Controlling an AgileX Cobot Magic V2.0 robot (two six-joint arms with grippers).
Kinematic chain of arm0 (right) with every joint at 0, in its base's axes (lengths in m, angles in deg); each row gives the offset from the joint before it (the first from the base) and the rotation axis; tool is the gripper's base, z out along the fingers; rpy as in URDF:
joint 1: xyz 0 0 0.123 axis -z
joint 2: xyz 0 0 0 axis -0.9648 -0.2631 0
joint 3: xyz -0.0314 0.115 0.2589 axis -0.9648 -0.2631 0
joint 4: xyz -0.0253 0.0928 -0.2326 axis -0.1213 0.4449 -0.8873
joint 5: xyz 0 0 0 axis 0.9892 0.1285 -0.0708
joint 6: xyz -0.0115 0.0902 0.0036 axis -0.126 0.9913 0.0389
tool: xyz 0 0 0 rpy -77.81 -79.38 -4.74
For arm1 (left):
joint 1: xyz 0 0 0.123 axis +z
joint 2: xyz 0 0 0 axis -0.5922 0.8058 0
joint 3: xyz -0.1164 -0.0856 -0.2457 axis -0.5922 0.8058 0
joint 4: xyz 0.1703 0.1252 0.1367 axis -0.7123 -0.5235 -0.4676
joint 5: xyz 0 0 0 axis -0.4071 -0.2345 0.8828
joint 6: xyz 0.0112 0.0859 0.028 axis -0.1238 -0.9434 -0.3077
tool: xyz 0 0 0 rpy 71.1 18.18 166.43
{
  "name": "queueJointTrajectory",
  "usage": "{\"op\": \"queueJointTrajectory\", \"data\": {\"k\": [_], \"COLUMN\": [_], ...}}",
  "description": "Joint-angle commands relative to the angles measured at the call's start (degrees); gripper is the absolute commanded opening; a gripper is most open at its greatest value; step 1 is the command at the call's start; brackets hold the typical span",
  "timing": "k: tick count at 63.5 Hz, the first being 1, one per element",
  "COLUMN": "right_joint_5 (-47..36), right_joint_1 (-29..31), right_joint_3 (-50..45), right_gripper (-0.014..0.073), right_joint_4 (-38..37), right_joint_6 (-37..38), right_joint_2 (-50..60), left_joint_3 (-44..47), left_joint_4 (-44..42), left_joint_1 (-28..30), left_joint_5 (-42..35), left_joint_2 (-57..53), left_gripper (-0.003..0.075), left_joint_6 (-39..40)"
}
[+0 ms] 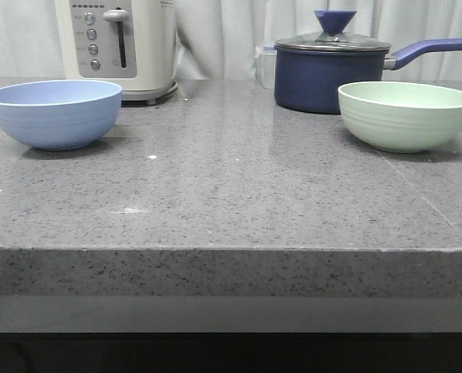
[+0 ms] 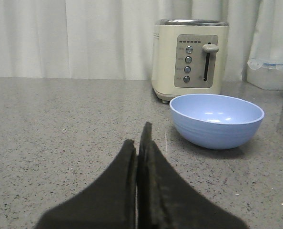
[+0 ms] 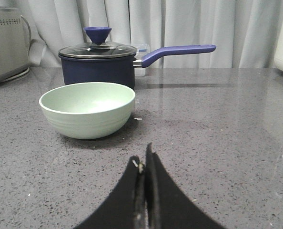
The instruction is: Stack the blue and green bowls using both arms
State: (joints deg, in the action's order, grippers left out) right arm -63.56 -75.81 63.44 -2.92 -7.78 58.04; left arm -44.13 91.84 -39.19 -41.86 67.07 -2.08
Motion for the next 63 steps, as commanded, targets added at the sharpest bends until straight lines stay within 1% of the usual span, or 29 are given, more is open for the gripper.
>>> {"op": "queueJointTrajectory", "data": {"k": [1,42,49,56,63], "right_joint_5": [-4.98,-5.21,-5.83,-4.15,-0.24], "right_joint_1": [0.35,0.35,0.35,0.35,0.35], "right_joint_3": [0.95,0.95,0.95,2.51,7.27], "right_gripper": [-0.0063,-0.0063,-0.0063,-0.0063,-0.0063], "right_joint_4": [-0.01,-0.01,-0.01,-0.01,-0.01], "right_joint_6": [-0.11,-0.11,-0.16,-0.16,-0.16], "right_joint_2": [1.20,1.20,1.20,1.15,1.15], "left_joint_3": [0.21,0.21,0.09,-2.50,-8.85], "left_joint_4": [-0.04,-0.04,0.37,3.31,3.31], "left_joint_1": [-0.04,-0.04,-0.04,-0.04,-0.04], "left_joint_5": [-4.40,-4.40,-6.06,-7.83,-5.26], "left_joint_2": [-0.99,-0.99,-0.99,-0.99,-0.54], "left_gripper": [-0.0020,-0.0020,-0.0020,-0.0020,-0.0020], "left_joint_6": [0.52,0.52,0.52,0.52,0.52]}}
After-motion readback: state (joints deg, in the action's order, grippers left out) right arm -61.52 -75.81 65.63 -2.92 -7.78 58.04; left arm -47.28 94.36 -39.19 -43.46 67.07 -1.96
